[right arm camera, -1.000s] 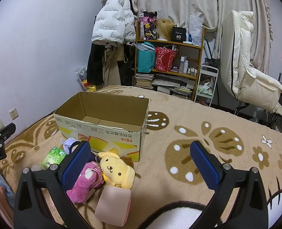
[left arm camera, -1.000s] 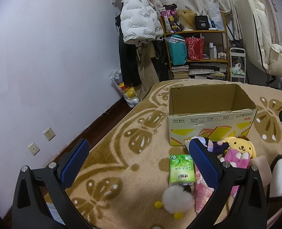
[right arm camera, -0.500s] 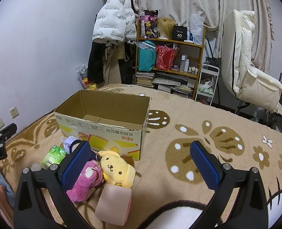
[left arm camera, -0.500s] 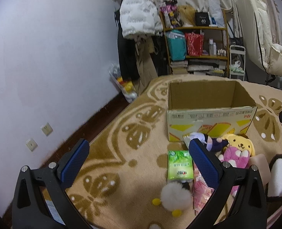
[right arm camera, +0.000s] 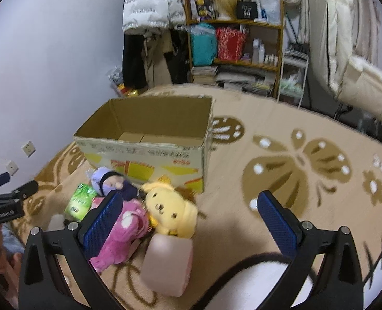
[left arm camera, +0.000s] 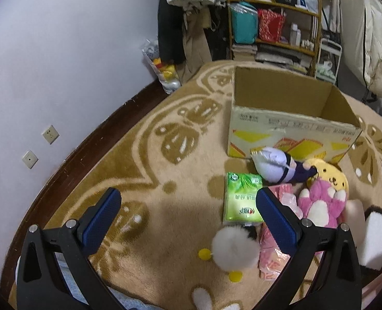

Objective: Organize soft objects
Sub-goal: 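Grasp the white fluffy pom-pom plush with the left gripper while the right grasps the pink roll cushion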

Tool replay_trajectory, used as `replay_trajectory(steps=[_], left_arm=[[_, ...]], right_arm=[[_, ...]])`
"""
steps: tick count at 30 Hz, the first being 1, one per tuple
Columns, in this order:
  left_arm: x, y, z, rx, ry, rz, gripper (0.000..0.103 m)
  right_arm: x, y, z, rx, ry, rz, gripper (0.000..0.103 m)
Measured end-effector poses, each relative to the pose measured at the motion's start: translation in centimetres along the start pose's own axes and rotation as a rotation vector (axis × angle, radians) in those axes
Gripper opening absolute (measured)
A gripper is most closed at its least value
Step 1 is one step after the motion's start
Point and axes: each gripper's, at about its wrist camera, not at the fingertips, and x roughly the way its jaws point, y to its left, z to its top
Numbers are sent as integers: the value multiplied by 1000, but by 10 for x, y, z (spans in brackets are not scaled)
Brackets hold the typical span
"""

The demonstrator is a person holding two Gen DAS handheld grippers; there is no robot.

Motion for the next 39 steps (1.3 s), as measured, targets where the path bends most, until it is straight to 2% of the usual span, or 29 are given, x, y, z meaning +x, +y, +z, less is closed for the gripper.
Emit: replay_trajectory(steps=[4,14,18,25,28,35,37,39], left_arm=[[12,-7,0,24,58,-16,103],[45,-20,-8,58,208,-90,103],[56,-24,-13,73,255,-98,103],[70,-30,-23,85,340,-140,103],[73,-35,-26,101,364,-151,102],[85,-41,-35,112,443,-161,86],[90,-42,-36,107,465,-160,80],[91,-42,-37,106,478,-168,75]], right_arm=[[12,-1,-2,35,67,37,103],[46,4,-11,55,213,58,103],[53,3,-17,70,250,64,103],[63,1,-23,81,311,47,93],[67,1,-25,75,334,44,93],[76,4,-30,58,385,42,91],[79,4,-33,58,406,49,76],[81,3,-34,60,418,58,72]])
